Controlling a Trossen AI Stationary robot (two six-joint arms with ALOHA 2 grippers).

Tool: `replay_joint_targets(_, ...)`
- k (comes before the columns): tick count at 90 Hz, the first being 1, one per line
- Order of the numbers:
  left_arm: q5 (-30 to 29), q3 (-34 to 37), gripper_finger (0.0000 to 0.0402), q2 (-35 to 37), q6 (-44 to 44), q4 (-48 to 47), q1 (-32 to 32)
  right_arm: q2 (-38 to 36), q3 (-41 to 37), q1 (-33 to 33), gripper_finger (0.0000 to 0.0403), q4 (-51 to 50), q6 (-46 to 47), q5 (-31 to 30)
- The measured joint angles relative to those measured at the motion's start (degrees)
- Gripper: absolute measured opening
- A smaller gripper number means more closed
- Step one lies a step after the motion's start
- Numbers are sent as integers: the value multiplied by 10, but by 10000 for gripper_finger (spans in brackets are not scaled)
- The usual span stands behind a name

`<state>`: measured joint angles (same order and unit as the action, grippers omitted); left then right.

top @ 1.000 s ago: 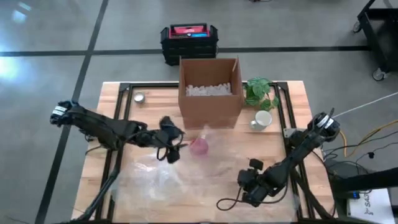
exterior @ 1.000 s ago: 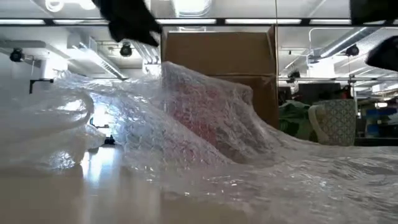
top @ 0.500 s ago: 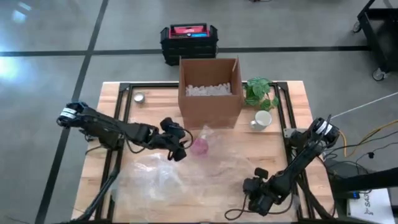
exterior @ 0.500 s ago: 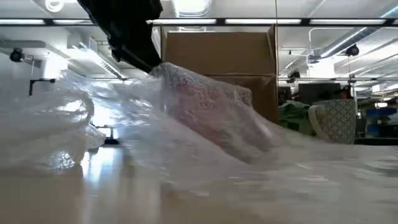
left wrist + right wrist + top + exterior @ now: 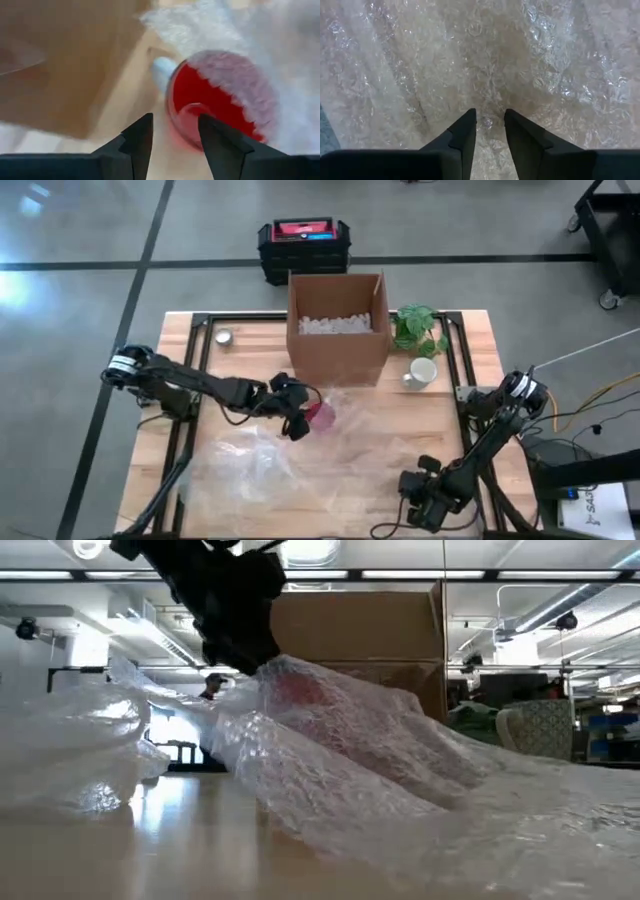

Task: Wrap mug
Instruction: Wrap the orange mug with the right transparent bubble wrap

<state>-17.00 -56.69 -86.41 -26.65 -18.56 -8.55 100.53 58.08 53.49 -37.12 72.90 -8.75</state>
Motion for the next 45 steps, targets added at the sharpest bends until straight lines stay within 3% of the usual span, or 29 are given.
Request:
replay_joint_targets(25, 45, -28, 168, -44, 0, -26, 28, 0, 0, 0, 70, 1, -2, -4)
replay_joint_targets(45, 79, -82, 142, -123, 10, -82, 35, 0, 0, 0, 61, 1, -9, -18)
